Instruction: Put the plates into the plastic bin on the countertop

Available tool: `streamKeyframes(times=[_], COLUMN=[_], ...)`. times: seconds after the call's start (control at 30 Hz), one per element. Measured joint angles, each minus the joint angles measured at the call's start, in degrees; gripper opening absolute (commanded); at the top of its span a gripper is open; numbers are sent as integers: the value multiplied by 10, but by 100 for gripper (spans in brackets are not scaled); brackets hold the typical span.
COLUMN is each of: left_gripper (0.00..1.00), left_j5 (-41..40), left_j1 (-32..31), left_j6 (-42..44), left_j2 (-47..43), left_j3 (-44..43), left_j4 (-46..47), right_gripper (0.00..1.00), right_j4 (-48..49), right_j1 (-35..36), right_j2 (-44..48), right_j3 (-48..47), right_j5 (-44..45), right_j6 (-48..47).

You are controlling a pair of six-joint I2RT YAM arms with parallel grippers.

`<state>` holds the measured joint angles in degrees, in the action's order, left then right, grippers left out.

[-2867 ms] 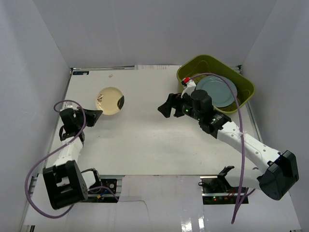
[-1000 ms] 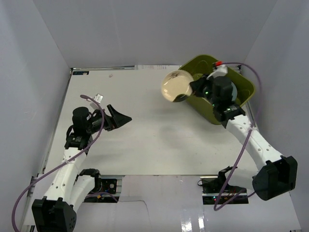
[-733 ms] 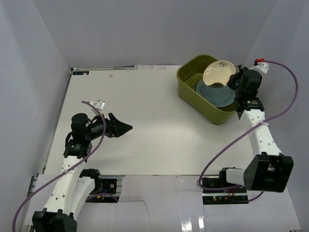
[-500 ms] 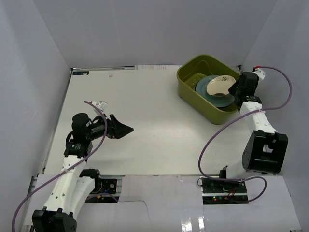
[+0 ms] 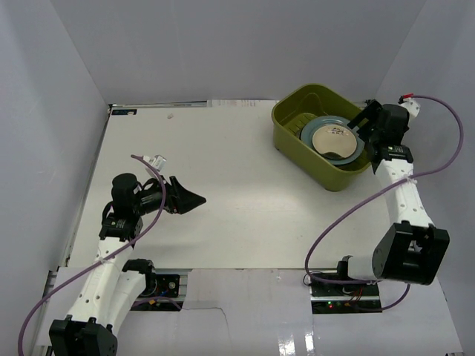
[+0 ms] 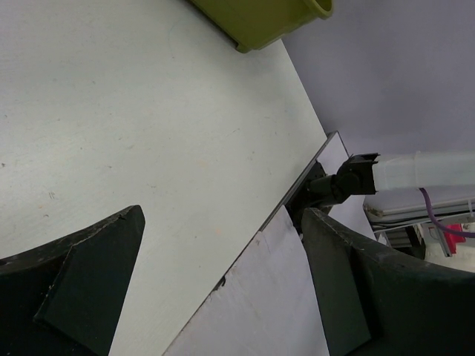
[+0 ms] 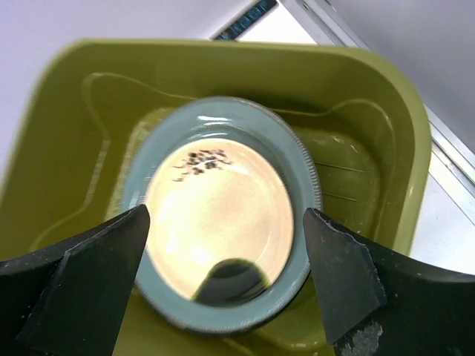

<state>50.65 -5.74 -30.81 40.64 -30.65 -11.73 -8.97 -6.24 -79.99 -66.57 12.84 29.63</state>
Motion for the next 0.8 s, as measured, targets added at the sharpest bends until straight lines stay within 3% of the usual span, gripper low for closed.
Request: streamKeyframes(times=[0.17,0.37,0.57,0.8], left_gripper=[98,98,98,98], left_j5=[0,0,-8,-17], left_j1=[0,0,0,0], left_j6=[0,-11,-31,-57], left_j2=[-6,-19,-20,-20], left_j3=[0,-15,-134,-253], left_j4=[1,0,9,63], right_gripper=[90,90,90,90], right_j4=[-4,23,86,147], right_j1=[3,22,86,117], right_j2=[100,257,355,441], right_j3=[17,134,204,208], right_j5=[-39,-153,-289,-383], right_j6=[4,47,89,92])
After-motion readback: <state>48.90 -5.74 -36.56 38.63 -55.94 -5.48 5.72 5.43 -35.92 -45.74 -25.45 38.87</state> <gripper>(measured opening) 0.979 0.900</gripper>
